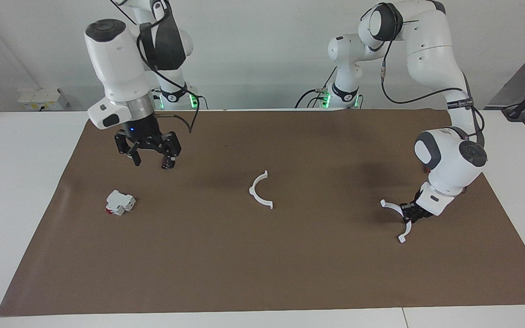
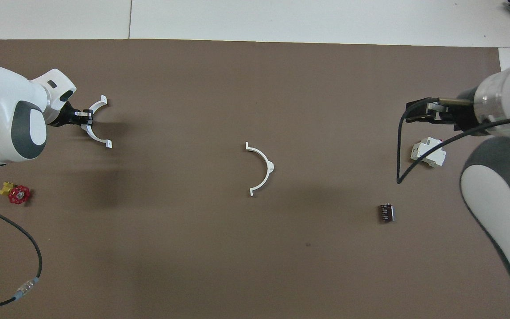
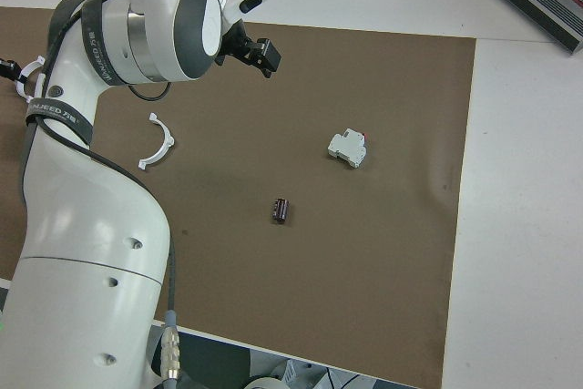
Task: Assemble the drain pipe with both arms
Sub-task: 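Withdraw the right gripper while the left gripper lifts its clamp half, then carry the held clamp half with the left gripper toward the placed half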
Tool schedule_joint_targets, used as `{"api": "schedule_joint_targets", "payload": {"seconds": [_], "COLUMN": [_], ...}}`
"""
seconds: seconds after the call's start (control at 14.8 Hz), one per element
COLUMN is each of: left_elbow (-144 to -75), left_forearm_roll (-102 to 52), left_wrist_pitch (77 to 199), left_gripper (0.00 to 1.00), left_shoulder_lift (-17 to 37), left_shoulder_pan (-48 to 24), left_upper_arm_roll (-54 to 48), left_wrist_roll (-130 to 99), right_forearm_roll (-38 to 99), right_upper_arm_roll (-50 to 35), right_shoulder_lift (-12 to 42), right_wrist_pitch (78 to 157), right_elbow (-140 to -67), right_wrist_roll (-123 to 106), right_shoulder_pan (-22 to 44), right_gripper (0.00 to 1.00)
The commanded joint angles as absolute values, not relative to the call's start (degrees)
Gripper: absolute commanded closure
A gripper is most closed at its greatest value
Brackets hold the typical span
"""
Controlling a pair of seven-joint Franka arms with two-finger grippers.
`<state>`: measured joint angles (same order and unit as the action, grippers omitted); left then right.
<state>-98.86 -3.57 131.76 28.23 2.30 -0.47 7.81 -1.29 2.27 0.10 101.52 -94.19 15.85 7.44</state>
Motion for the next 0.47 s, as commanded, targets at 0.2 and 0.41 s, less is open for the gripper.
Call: {"api": "schedule_joint_targets", "payload": {"seconds": [0.2, 0.41], "left_elbow": [-100.0, -99.8], "left_forearm_roll": [-3.7, 2.1], "left_wrist_pitch": [131.1, 131.0], "left_gripper": [1.00, 1.00], "left_shoulder_lift": [25.7, 25.8], "left_shoulder_pan": [-3.7, -8.0], "left_upper_arm_roll": [0.2, 0.1], "left_wrist_roll": [8.5, 8.8], "right_forearm_roll": [-1.5, -1.4], "right_upper_arm_roll": [8.7, 12.2], "right_shoulder_lift": [-2.7, -2.7], "right_wrist_pitch": [90.6, 89.1], "right_elbow": [-91.2, -91.1], "right_wrist_roll": [7.3, 4.0], "right_shoulder_pan": [6.6, 8.1], "right_gripper": [0.00, 0.00]}}
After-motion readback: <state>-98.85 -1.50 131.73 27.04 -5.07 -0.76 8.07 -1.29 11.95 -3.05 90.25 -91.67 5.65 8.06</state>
